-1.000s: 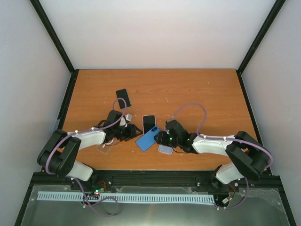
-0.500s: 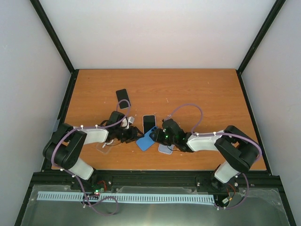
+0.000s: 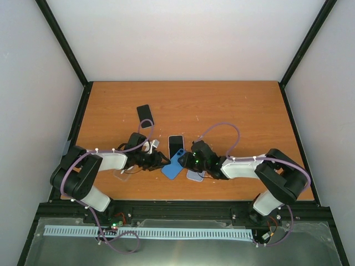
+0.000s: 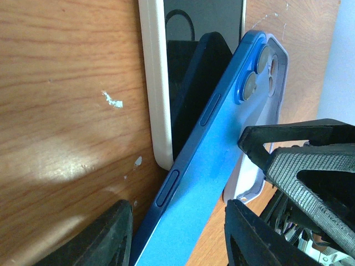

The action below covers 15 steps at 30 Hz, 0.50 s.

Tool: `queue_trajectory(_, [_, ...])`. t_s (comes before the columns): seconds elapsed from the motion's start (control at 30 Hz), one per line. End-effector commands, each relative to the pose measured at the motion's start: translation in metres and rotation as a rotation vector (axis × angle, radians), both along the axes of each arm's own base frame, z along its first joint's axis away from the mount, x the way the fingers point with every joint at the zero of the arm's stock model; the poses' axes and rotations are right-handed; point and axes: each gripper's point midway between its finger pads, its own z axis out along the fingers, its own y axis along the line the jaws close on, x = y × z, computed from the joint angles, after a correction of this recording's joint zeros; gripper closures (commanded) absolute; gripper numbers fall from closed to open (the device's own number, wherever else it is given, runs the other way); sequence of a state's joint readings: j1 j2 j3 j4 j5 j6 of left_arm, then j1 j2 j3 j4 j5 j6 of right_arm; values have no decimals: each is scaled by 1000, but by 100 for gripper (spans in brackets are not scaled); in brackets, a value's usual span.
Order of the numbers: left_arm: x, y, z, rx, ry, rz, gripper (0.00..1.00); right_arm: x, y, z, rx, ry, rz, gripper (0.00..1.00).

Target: Put the phone into the phone case

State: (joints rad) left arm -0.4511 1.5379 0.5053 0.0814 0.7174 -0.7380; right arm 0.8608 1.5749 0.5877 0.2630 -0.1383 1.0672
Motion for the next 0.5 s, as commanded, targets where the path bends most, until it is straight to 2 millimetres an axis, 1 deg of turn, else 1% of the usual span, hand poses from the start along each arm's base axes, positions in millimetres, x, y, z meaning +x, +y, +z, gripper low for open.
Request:
queue_trajectory(0.0, [-2, -3, 2, -21, -14, -20, 53, -17, -28, -25, -147, 64, -32, 67])
queue_trajectory(0.13, [-3, -2, -1, -16, -9, -15, 53, -21, -29, -29, -173, 73, -33, 68])
queue_trajectory(0.33, [-5, -5, 1, -39, -4, -25, 54, -23, -25, -40, -197, 99, -27, 75])
queue_trajectory(0.47, [-8, -9, 8, -84, -11, -35, 62, -22, -22, -42, -193, 96, -28, 76])
